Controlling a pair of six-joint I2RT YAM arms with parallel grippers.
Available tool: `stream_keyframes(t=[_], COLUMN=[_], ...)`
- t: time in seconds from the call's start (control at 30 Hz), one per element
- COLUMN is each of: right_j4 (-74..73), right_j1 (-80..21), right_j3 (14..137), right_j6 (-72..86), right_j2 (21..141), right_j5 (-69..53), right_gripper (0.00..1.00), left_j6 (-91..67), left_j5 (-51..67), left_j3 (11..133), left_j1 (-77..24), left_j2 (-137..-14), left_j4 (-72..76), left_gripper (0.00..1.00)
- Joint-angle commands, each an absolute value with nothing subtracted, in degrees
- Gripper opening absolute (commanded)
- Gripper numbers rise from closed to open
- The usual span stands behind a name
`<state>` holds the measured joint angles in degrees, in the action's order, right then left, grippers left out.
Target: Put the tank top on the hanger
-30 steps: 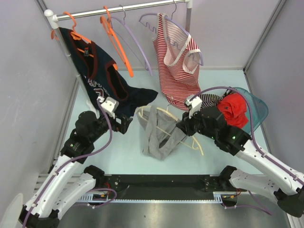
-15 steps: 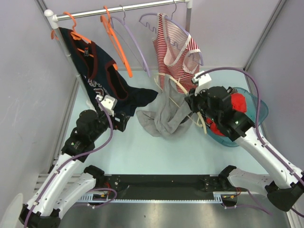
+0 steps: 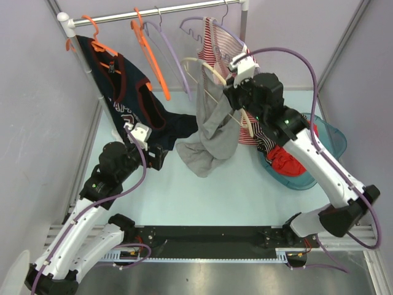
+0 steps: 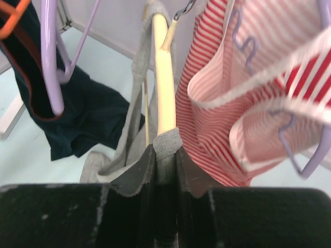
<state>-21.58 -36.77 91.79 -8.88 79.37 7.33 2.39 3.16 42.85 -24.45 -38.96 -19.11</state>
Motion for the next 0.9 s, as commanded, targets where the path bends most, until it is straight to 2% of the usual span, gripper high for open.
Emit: stream_keyframes(t=[0.0, 0.53, 0.87], right_j4=[-14.9, -14.9, -13.5], right_j1=[-36.2, -33.7, -33.7], right_j3=[103.9, 133.3, 138.9], right_j6=[-13.5, -15.2, -14.8], right_j2=[84.5, 104.5, 110.6], right_j5=[6.9, 1.9, -2.4], right_gripper=[0.00, 0.00, 0.00], left_j6=[1.3, 1.1, 0.7], left_j5=[3.3, 4.0, 5.2], left_j3=[43.5, 43.5, 43.6], left_j1=[-23.9, -23.9, -23.9], left_j2=[-38.4, -38.3, -38.6], left_j4=[-18.7, -18.6, -18.5], left_gripper=[0.99, 0.99, 0.99])
